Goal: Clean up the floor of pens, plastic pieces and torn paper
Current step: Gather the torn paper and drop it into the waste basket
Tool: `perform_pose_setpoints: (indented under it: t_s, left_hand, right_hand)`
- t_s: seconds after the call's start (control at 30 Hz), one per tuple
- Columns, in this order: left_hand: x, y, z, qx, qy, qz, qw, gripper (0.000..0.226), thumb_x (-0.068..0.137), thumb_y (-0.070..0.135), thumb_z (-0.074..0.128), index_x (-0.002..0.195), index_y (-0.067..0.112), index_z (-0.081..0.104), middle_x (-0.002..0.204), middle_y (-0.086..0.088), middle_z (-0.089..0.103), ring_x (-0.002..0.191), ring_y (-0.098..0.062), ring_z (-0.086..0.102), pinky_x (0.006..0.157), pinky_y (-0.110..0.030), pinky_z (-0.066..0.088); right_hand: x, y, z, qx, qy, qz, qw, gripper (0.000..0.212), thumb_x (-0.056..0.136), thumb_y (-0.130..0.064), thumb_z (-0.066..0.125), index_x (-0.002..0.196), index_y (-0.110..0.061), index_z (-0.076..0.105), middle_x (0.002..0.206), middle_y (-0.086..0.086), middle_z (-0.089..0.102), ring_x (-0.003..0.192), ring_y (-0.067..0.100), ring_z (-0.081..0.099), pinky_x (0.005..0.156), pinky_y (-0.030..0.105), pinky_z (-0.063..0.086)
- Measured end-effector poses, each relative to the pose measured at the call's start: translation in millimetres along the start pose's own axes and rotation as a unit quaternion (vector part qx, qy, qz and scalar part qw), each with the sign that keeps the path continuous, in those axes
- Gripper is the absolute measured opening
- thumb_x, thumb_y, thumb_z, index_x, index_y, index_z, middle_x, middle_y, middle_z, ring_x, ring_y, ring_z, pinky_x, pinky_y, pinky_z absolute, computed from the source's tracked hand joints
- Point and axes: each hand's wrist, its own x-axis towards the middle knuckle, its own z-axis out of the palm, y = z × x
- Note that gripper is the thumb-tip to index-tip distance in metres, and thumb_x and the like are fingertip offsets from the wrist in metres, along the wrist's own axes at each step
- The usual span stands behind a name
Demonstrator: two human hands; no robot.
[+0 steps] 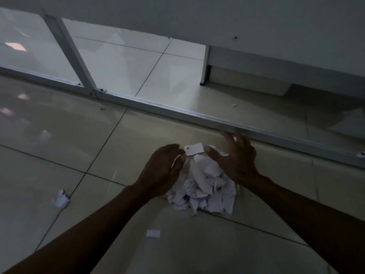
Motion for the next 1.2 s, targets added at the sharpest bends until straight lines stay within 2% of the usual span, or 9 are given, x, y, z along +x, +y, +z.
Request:
perform_pose_setpoints:
  t_s: [0.1,0.2,0.33,0.43,0.6,0.73,0.87,1.07,1.2]
  left_hand:
    - [-4,-9,-4,0.006,-0.003,-0.036,0.999,0.054,0.094,0.04,0.029,0.118,0.005,0.063,0.125,-0.016,0.06,0.117,-0.029,0.053,0.1,-0.034,0.039]
    - [-12,-15,-8,-0.002,-0.013,-0.041,0.999,0.055,0.095,0.041,0.026,0.116,0.005,0.062,0.115,-0.013,0.062,0.105,-0.03,0.057,0.091,-0.036,0.044]
    - [-22,-13,-6,-0.003,-0.054,-0.073,0.996,0.056,0.096,0.042,0.028,0.137,0.009,0.048,0.142,-0.01,0.049,0.133,-0.023,0.041,0.109,-0.021,0.021]
    - [-24,-8,3,-0.004,-0.114,-0.077,0.991,0.066,0.092,0.052,0.017,0.146,0.018,0.035,0.153,-0.002,0.035,0.143,-0.016,0.025,0.118,-0.03,0.014]
    - [-11,5,-1,0.022,-0.018,-0.068,0.997,0.066,0.092,0.053,0.023,0.143,0.016,0.04,0.155,-0.007,0.03,0.142,-0.02,0.026,0.114,-0.035,0.018]
    - [18,15,8,0.02,-0.086,-0.046,0.995,0.063,0.091,0.053,0.023,0.144,0.022,0.037,0.156,-0.007,0.025,0.139,-0.027,0.027,0.112,-0.043,0.029]
    - [27,17,27,0.054,-0.126,-0.006,0.991,0.065,0.09,0.046,0.019,0.125,0.005,0.055,0.126,-0.02,0.052,0.111,-0.036,0.046,0.095,-0.042,0.036]
    - [15,29,41,-0.01,-0.046,0.061,0.997,0.044,0.085,0.022,0.032,0.092,-0.005,0.066,0.09,-0.023,0.063,0.089,-0.032,0.05,0.074,-0.044,0.041]
    - [6,38,37,-0.109,0.002,0.026,0.994,0.04,0.083,0.022,0.035,0.086,-0.003,0.065,0.08,-0.02,0.064,0.075,-0.022,0.055,0.065,-0.021,0.031]
  right_hand:
    - [4,6,4,0.021,-0.052,0.031,0.998,0.104,0.062,-0.091,0.017,0.146,-0.031,0.031,0.157,-0.001,0.023,0.146,0.019,0.017,0.118,0.05,0.011]
    - [-11,1,7,0.053,-0.071,-0.03,0.996,0.105,0.063,-0.092,0.015,0.145,-0.03,0.033,0.153,-0.004,0.03,0.143,0.015,0.023,0.118,0.047,0.007]
    - [-39,-8,7,0.043,-0.163,-0.145,0.975,0.107,0.061,-0.096,0.017,0.15,-0.036,0.016,0.158,-0.01,0.018,0.145,0.003,-0.001,0.118,0.039,-0.008]
    - [-47,-5,7,0.018,-0.16,-0.196,0.967,0.112,0.056,-0.099,0.03,0.149,-0.042,0.008,0.16,-0.007,0.012,0.147,0.008,-0.009,0.119,0.042,-0.007]
    - [-64,10,-4,-0.048,-0.135,-0.154,0.978,0.14,0.036,-0.097,0.052,0.148,-0.044,-0.013,0.159,-0.004,-0.018,0.144,0.015,-0.026,0.118,0.048,-0.01]
    - [-76,14,4,-0.038,-0.112,-0.084,0.989,0.152,0.026,-0.098,0.054,0.145,-0.044,-0.024,0.159,0.001,-0.022,0.145,0.023,-0.025,0.118,0.053,-0.007]
    - [-82,-3,12,0.0,-0.13,-0.123,0.984,0.157,0.025,-0.091,0.065,0.144,-0.042,-0.026,0.158,0.002,-0.025,0.144,0.022,-0.027,0.117,0.049,-0.01]
    - [-77,-19,31,-0.015,-0.091,-0.139,0.986,0.152,0.028,-0.097,0.053,0.147,-0.037,-0.021,0.159,0.01,-0.02,0.145,0.026,-0.024,0.116,0.055,-0.011]
    - [-73,-18,41,-0.039,-0.081,-0.156,0.984,0.151,0.031,-0.099,0.047,0.153,-0.028,-0.004,0.161,0.012,-0.004,0.148,0.028,-0.012,0.116,0.06,-0.005]
